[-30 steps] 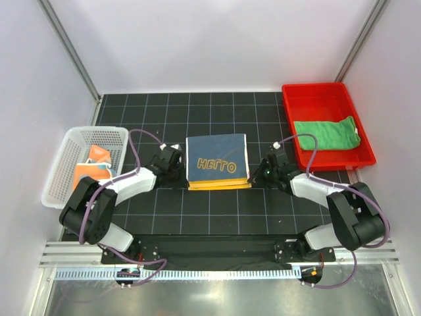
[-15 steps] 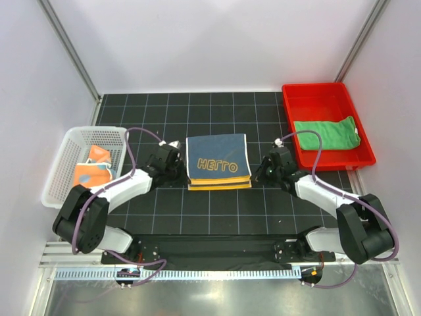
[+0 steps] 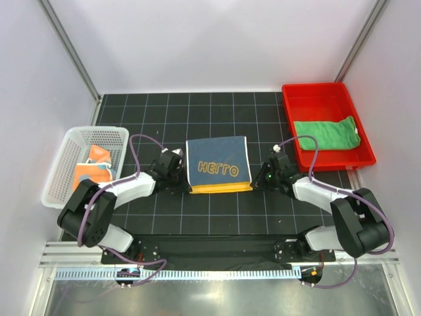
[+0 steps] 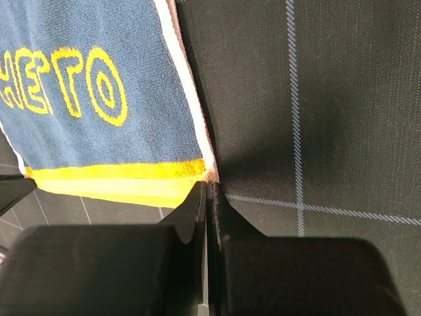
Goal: Fold and stack the towels
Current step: Fold the towel
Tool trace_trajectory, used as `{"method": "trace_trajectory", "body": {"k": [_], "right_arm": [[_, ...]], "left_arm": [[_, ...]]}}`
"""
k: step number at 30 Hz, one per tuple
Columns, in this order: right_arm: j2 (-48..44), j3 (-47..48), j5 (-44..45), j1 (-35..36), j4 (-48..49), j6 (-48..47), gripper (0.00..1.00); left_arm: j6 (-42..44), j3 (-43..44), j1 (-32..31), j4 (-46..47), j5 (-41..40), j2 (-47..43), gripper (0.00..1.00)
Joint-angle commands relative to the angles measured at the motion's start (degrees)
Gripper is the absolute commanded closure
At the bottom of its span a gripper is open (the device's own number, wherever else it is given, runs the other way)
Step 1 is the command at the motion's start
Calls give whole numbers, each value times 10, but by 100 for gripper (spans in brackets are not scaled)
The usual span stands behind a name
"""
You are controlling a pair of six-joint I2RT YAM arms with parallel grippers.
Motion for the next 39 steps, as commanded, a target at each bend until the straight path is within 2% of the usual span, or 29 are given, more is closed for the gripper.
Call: {"method": "trace_trajectory", "body": {"k": [1,5,13,16,24,29,39], "right_arm": [[-5,-6,9,3,22,-4,99],[-17,-8,4,4,20,-5,99],[-61,75,18,4,-83,-41,99],[-71,71,13,4,-93,-41,99],[-57,0,-7,4,-36,-28,99],[-35,-9,-10,4,-15,-29,99],[-34,-33,-13,5,4,-19,99]], "left_arm": [[6,-2,-2,17,4,15,100],[7,-4,-1,15,7,4,100],[20,84,-2,-101,-14,-69,100],[19,80,-5,-109,-16,-87,100],[3,7,-11,-46,-4,-50,100],[7,-1,-11,-27,0,-19,100],[3,-29,-20,-6,11,-23,100]]}}
